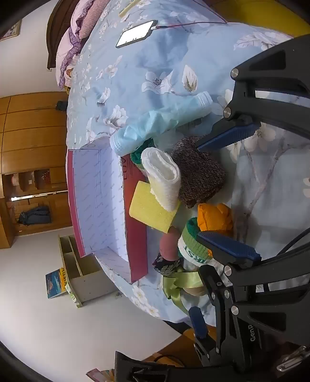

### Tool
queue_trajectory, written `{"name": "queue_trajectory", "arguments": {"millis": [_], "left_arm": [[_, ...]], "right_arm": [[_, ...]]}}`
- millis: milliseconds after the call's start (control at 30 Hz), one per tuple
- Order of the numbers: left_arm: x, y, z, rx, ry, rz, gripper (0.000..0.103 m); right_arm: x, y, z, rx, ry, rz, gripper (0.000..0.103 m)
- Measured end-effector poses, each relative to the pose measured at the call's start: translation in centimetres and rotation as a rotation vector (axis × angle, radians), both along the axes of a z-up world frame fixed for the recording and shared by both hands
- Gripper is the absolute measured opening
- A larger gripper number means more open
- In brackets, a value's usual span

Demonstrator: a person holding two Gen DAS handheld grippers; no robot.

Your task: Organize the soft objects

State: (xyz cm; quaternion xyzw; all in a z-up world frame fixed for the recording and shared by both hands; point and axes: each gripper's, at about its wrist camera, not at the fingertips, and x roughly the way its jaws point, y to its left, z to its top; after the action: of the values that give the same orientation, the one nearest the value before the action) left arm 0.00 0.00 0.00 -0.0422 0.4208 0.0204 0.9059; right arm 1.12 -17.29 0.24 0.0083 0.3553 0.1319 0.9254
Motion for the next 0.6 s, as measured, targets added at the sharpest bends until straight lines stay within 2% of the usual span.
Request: {"name": "queue_trajectory", "arguments": {"millis": [600], "left_arm": [[0.2, 0.7, -0.6, -0.024, 0.023, 0.007, 0.097]], "right_arm": [[0.4, -0.5, -0.5, 0.013, 0.014, -0.001, 0.07]]}}
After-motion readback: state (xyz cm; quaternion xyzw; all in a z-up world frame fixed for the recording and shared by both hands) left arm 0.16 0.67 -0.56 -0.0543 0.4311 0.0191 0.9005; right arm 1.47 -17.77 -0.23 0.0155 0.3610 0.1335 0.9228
